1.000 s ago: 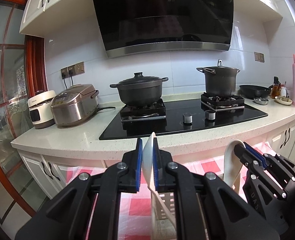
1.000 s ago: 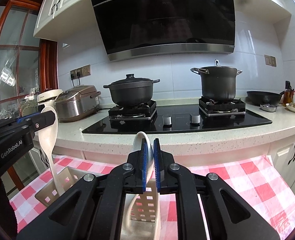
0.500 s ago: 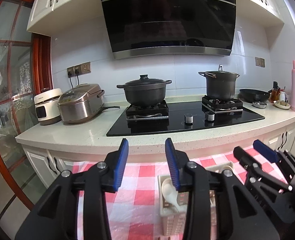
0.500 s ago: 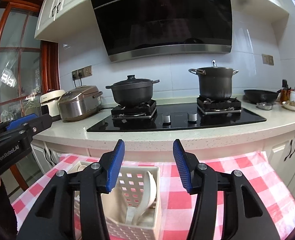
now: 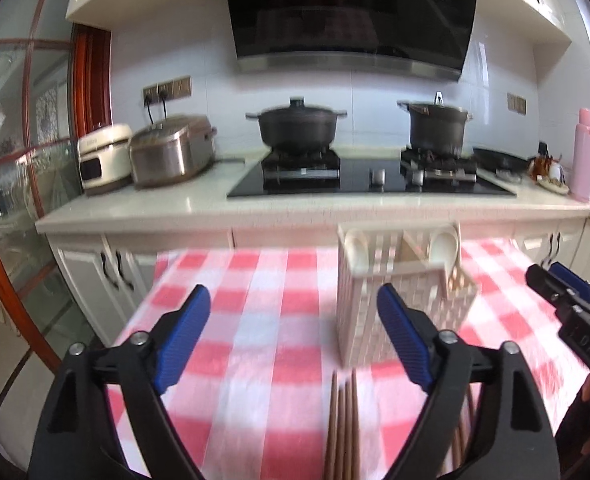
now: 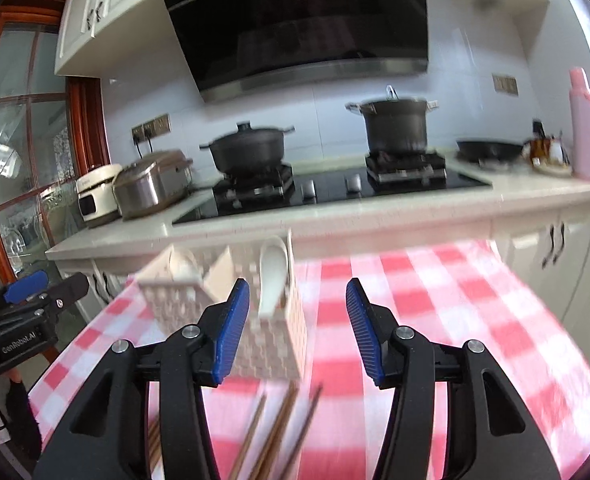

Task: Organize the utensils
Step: 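Grasp a brown chopstick with the left tool while the right tool grasps another chopstick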

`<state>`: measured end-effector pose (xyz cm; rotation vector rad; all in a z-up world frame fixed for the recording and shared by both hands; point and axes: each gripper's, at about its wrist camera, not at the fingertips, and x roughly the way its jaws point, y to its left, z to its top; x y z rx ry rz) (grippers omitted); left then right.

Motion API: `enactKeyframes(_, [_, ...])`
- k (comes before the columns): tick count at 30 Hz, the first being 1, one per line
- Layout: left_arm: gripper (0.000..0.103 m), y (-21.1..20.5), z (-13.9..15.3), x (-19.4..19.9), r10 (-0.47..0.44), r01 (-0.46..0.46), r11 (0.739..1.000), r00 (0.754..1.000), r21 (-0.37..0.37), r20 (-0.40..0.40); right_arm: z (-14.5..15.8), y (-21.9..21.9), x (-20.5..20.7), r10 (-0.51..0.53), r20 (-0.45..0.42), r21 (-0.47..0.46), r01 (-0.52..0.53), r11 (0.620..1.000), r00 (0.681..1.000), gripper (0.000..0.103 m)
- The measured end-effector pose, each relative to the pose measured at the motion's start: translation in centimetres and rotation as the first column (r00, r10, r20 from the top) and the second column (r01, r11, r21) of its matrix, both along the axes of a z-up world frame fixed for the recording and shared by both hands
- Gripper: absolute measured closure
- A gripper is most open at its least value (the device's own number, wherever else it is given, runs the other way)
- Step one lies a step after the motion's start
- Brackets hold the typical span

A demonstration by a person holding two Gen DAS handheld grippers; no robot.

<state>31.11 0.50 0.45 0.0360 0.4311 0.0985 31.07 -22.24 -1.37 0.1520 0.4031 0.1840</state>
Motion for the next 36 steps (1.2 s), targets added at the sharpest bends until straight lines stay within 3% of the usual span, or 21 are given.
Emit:
enactKeyframes(8, [0.015, 1.6, -5.6, -1.8, -0.004, 0.004, 1.000, 0.989, 0.005, -0.146, -4.4, -0.1, -2.3, -0.010, -0.182, 0.012, 0.012, 1.000, 0.983, 0.054])
enactKeyframes(13, [0.015, 2.7, -8.0, -1.6, -0.006, 0.002, 1.000, 0.973, -0.020, -0.231, -6.7, 0.6, -2.0, -0.025, -0.310, -0.039, 0.013, 0.999, 0.950, 0.054])
enactKeyframes(15, [0.015, 2.9, -8.5, -1.1, -0.012, 0.007, 1.000, 0.966, -0.020, -0.258, -7.4, 0.8, -1.4, -0.024, -0.350, -0.047, 0.009, 0.999, 0.937, 0.059])
enactKeyframes(18, [0.017, 3.2, -9.3, -0.5, -0.023, 0.016, 0.999, 0.958, -0.029, -0.287, -8.2, 1.3, -0.5, -0.025, -0.383, -0.059, 0.002, 0.998, 0.923, 0.066])
enactKeyframes(30, [0.033, 3.3, -10.9, 1.1, -0.080, 0.063, 0.996, 0.930, -0.058, -0.358, -9.6, 3.1, 3.1, -0.055, -0.466, -0.137, -0.010, 0.991, 0.883, 0.079])
enactKeyframes(36, [0.039, 3.3, -11.5, 1.8, -0.094, 0.068, 0.994, 0.918, -0.080, -0.385, -9.8, 3.8, 4.2, -0.083, -0.465, -0.202, -0.014, 0.979, 0.881, 0.084])
